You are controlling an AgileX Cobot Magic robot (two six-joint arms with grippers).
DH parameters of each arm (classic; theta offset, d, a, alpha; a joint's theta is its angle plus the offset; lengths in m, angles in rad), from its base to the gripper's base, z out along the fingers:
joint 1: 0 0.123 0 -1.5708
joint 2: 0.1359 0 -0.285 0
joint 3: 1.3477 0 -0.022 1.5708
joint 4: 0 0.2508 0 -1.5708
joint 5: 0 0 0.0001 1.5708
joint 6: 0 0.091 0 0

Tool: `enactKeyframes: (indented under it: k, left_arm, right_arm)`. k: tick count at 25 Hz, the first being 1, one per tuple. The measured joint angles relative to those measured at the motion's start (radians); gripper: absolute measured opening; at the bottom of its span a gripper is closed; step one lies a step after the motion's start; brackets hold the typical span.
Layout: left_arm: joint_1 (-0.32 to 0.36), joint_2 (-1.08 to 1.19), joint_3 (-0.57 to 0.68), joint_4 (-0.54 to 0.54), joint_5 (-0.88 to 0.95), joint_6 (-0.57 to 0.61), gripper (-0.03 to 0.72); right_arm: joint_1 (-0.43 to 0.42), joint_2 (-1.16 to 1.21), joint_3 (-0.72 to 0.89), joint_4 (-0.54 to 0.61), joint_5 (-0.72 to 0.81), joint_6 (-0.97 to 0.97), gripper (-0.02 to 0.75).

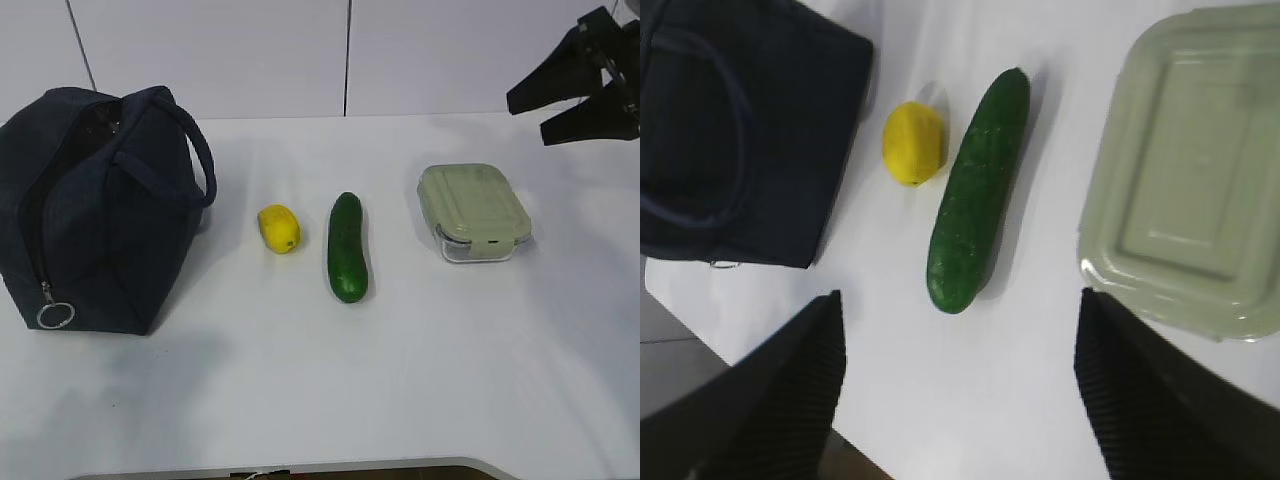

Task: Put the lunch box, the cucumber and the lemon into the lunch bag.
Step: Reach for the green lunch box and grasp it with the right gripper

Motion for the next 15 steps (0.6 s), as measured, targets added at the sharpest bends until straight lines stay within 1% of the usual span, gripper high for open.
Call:
enactKeyframes:
  k: [5, 8, 15]
  left_arm:
    - [0.0, 0.0, 0.0, 0.0, 0.0, 0.0, 0.225]
    - [0.0, 0.0, 0.0, 0.0, 0.0, 0.0, 0.225]
    - [0.0, 0.0, 0.0, 0.0, 0.0, 0.0, 0.225]
  right_arm:
    - [-0.066, 0.045, -0.013, 0.001, 0.0, -0.04, 0.566]
    - [-0.075, 0.05, -0.013, -0.036, 0.0, -0.051, 0.566]
    - [-0.075, 0.052, -0.013, -0.043, 0.0, -0.05, 0.566]
